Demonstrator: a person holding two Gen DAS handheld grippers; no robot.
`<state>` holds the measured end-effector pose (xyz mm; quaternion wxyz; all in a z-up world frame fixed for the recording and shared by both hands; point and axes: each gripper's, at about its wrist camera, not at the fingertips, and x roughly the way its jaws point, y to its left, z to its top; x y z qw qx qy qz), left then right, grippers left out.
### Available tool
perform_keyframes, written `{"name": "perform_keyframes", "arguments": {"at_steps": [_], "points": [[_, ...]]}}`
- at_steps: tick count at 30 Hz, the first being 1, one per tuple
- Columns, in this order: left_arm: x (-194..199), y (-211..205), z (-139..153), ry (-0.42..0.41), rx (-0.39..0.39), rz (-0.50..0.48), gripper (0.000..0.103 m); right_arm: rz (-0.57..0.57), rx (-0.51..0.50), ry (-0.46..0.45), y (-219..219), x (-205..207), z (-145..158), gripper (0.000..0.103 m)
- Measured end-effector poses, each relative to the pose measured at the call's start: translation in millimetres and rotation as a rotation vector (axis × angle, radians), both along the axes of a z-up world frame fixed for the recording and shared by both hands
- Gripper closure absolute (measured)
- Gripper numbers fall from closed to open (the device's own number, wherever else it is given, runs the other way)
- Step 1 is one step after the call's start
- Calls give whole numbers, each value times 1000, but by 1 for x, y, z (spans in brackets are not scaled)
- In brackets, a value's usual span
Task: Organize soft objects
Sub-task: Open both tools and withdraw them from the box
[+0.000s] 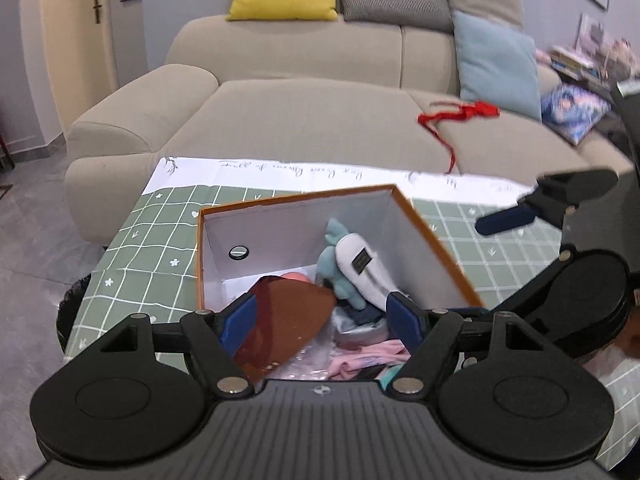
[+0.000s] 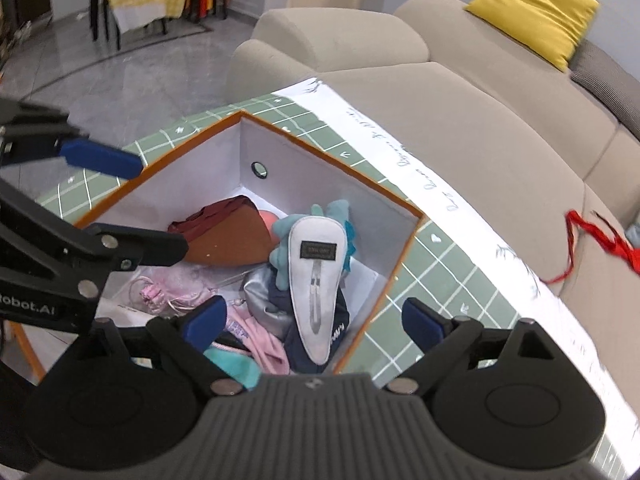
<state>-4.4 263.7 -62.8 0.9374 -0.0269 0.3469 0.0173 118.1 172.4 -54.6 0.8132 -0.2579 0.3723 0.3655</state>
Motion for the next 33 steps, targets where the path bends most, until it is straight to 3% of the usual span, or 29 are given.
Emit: {"name": "perform_keyframes", "arguments": {"at_steps": [11, 14, 18, 24, 27, 33], "points": [[-24, -3, -3, 8, -66, 149, 11, -161, 117, 40, -38, -30, 12, 3], [-32, -4, -4, -5, -41, 189, 0, -201, 130, 39, -45, -36, 14, 3], [-36, -8, -3, -20, 2, 209, 0, -252, 130, 41, -55, -46, 13, 3], [-46, -3, -8, 22, -78, 298, 0, -343, 148, 17, -74, -64, 8, 3], [-51, -3, -10, 26, -75, 314, 0, -366, 144, 0, -86, -72, 6, 3], [-51, -11, -16, 82, -72, 328, 0, -423, 143, 53, -108, -76, -1, 3]]}}
